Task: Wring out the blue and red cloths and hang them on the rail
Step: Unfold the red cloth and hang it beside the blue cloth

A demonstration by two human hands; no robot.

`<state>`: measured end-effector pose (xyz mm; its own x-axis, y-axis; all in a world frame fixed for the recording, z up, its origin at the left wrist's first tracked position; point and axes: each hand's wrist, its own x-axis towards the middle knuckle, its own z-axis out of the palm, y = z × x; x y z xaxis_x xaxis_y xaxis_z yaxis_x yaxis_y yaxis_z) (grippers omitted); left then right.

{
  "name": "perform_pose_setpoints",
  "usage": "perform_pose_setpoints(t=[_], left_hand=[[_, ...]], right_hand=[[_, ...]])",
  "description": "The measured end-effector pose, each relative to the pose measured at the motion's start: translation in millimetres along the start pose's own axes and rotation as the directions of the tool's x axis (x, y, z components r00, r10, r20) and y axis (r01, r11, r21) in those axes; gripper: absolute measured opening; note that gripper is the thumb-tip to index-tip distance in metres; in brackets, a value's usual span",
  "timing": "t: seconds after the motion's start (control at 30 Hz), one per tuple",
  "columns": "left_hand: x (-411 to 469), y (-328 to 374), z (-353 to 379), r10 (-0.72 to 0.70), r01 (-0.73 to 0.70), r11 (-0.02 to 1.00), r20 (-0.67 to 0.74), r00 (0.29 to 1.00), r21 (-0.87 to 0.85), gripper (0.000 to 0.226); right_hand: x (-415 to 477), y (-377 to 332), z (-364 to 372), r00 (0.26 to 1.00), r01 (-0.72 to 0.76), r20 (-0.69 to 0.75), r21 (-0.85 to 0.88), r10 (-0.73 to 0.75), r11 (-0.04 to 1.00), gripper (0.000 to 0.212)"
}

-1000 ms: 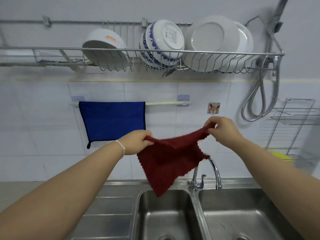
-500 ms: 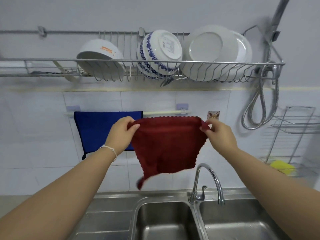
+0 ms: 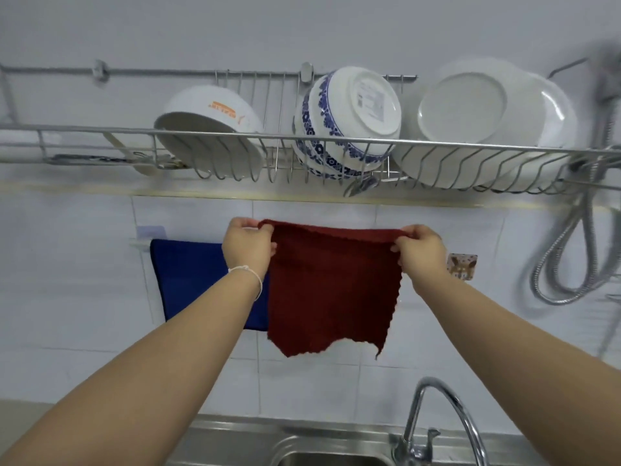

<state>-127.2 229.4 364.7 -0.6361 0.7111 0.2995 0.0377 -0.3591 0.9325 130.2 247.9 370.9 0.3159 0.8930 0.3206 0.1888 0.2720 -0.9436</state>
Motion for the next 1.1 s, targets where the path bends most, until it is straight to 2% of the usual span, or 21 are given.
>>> perform_pose_setpoints(t=[0.1,0.17,0.23,0.27,0.33,0.4,0.43,0.47,0.5,0.53,0.63,0.67,0.7,0.73,0.77,0.8,0.87,1.0,1.1], left_hand=[[19.9,-6.5,18.0,-0.064,0.072,0.991,0.074,0.995,-0.114,0.018],[28.9,-14.9,24.4,-0.007,0.004,1.000,0.108,0.994,0.030,0.014],[26.4,-22.7,22.6,0.150,-0.197,0.949,0.196,0.969,0.246,0.016],[23.6,-26.3,20.2,0.243,-0.325,0.890,0.269,0.932,0.321,0.014],[20.6,-35.5,15.1,0.399,-0.567,0.721,0.430,0.810,0.399,0.011],[21.7,-46.1,9.7,0.504,-0.747,0.474,0.552,0.665,0.467,0.013],[24.6,-50.2,9.0,0.556,-0.799,0.353,0.578,0.598,0.487,0.015],[27.1,-53.3,8.1,0.595,-0.821,0.280,0.581,0.555,0.497,0.017],[29.0,-55.4,7.5,0.625,-0.825,0.254,0.566,0.538,0.504,0.020],[30.2,-56.7,7.3,0.642,-0.817,0.264,0.539,0.545,0.512,0.025],[34.7,-54.6,6.4,0.622,-0.762,0.355,0.472,0.625,0.542,0.049],[36.5,-53.4,5.6,0.592,-0.745,0.353,0.481,0.646,0.566,0.050],[37.7,-50.8,4.3,0.558,-0.735,0.297,0.514,0.652,0.610,0.049],[38.7,-49.3,2.3,0.517,-0.725,0.220,0.552,0.654,0.653,0.047],[40.3,-48.8,-0.6,0.473,-0.715,0.169,0.581,0.662,0.678,0.045],[41.3,-48.7,-3.5,0.434,-0.705,0.153,0.594,0.677,0.692,0.044],[41.7,-47.4,-7.0,0.355,-0.689,0.164,0.610,0.709,0.706,0.041],[41.6,-39.6,0.7,0.121,-0.654,0.140,0.642,0.757,0.744,0.039],[39.6,-39.1,4.4,0.102,-0.626,0.211,0.621,0.778,0.750,0.033]], right_hand=[[17.0,4.3,20.2,0.996,0.044,-0.082,0.030,-0.042,0.999,0.029],[20.1,9.0,26.7,0.995,0.090,-0.043,-0.042,-0.091,0.995,0.036],[18.2,13.5,26.1,0.988,0.151,0.049,-0.138,-0.145,0.979,0.042],[17.9,16.0,24.3,0.981,0.186,0.088,-0.175,-0.173,0.967,0.045],[19.3,20.8,20.4,0.964,0.251,0.148,-0.232,-0.221,0.940,0.045],[19.8,22.3,19.7,0.944,0.307,0.216,-0.297,-0.249,0.904,0.038],[20.1,21.8,20.9,0.937,0.328,0.239,-0.348,-0.255,0.878,0.034],[20.7,21.1,22.9,0.934,0.340,0.243,-0.383,-0.262,0.859,0.030],[20.9,20.8,25.4,0.938,0.335,0.221,-0.396,-0.265,0.855,0.028],[21.0,20.4,28.2,0.945,0.323,0.181,-0.384,-0.272,0.865,0.026],[21.0,21.6,35.1,0.960,0.277,0.054,-0.292,-0.273,0.915,0.014],[21.5,22.0,36.7,0.961,0.271,0.036,-0.291,-0.273,0.917,0.012],[21.6,21.0,37.9,0.961,0.271,0.040,-0.343,-0.274,0.899,0.013],[21.3,19.6,38.3,0.958,0.277,0.064,-0.445,-0.279,0.852,0.014],[20.1,18.4,38.4,0.948,0.301,0.098,-0.582,-0.302,0.755,0.016],[18.6,17.4,37.9,0.925,0.347,0.145,-0.701,-0.352,0.623,0.019],[14.4,16.9,35.9,0.867,0.436,0.269,-0.817,-0.420,0.377,0.028],[13.1,17.1,34.3,0.853,0.475,0.392,-0.856,-0.343,0.202,0.045],[15.0,14.7,42.6,0.862,0.468,0.432,-0.880,-0.265,0.087,0.060]])
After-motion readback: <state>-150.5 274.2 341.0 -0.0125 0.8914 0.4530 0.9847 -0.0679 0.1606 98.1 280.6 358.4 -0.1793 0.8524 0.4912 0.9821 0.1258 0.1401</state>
